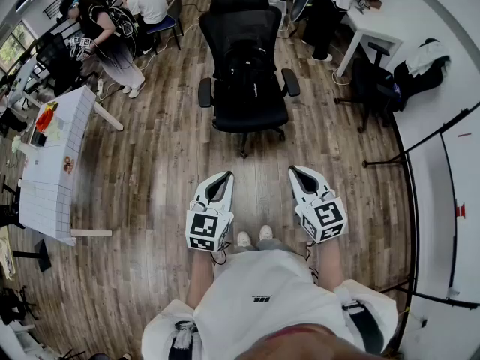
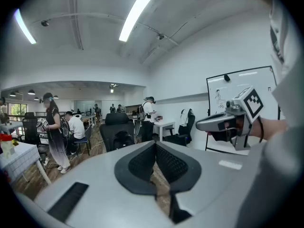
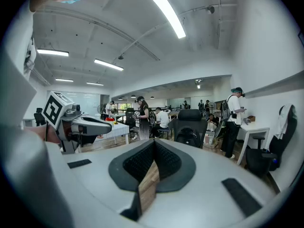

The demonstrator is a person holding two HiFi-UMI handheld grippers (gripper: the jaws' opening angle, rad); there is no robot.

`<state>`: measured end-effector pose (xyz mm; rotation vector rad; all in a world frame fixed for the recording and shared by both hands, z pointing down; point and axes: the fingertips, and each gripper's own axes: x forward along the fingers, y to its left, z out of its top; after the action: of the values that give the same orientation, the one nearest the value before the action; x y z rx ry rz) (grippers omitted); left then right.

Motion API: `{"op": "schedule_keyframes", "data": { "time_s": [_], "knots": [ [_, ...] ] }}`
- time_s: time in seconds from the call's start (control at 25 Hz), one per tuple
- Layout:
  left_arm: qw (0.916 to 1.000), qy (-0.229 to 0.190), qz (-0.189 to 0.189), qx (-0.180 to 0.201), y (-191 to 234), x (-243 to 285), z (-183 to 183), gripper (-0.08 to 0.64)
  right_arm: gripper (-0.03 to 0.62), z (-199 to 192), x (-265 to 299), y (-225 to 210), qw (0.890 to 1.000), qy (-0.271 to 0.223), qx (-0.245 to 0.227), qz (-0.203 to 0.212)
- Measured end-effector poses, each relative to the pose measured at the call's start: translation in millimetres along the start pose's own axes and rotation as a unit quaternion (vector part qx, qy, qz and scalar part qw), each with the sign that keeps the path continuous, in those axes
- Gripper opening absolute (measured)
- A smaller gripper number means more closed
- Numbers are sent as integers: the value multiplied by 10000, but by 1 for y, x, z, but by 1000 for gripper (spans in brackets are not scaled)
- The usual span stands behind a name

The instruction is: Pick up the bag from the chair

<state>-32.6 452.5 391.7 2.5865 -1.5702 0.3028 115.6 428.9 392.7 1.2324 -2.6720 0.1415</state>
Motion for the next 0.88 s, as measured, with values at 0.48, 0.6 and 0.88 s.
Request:
{"op": "schedule_keyframes", "data": {
  "time_s": [0.48,0.6,0.88],
  "knots": [
    [9995,-12,261,161,-22,31,9,11,-6,-6,1,-39,9999,-28,-104,52],
    [9992,-30,353,175,-22,39,12,11,-6,-7,6,-49,9999,-27,-94,97],
    [9989,-51,454,133,-12,63,17,11,-6,-6,29,-66,9997,4,-154,213]
  ]
}}
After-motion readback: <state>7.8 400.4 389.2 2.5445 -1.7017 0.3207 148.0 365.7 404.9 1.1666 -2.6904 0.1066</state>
